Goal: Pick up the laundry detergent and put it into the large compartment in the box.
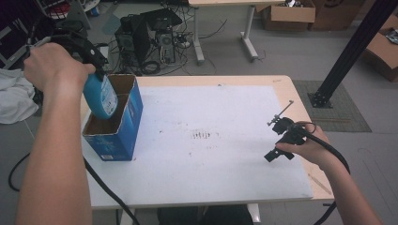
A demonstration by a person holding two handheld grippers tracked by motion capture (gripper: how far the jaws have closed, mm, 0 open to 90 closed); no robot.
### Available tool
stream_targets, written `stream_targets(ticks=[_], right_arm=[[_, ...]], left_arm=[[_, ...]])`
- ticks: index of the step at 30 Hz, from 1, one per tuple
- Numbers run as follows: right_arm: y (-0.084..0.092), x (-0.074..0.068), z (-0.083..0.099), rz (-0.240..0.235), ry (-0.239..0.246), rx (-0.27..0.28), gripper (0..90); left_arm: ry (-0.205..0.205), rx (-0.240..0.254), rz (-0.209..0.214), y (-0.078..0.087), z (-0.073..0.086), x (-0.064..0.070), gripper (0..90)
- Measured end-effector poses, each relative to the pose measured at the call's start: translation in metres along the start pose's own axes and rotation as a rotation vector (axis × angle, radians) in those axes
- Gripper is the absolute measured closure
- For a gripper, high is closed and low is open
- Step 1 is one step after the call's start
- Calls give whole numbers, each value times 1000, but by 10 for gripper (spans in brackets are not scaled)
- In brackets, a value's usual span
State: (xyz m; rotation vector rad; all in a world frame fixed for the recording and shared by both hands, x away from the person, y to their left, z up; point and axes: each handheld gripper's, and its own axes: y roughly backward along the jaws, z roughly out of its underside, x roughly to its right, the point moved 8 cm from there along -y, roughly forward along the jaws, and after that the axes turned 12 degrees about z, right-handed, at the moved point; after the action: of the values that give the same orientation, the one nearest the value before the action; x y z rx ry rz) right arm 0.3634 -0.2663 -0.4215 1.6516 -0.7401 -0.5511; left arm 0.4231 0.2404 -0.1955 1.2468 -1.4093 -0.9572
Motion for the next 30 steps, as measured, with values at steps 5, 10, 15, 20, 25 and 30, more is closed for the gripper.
stream_targets(ticks=[5, 10, 15, 20, 25, 30], right_arm=[[0, 2, 1, -1, -3, -1, 193], [-2, 2, 2, -5, -7, -2, 193], [-4, 2, 2, -7, -6, -2, 193], [-6, 3, 2, -9, -5, -5, 193], [-8, 2, 2, -10, -3, -7, 194], [-10, 2, 2, -11, -4, -11, 194]], left_arm=[[14, -13, 1, -12, 1, -2, 372], [32, -19, -6, -28, 2, -7, 372], [35, -29, -8, -39, 4, -10, 372], [45, -43, -1, -56, 6, -16, 373], [58, -62, 11, -75, 10, -23, 373], [58, -86, 11, -92, 13, -27, 373]])
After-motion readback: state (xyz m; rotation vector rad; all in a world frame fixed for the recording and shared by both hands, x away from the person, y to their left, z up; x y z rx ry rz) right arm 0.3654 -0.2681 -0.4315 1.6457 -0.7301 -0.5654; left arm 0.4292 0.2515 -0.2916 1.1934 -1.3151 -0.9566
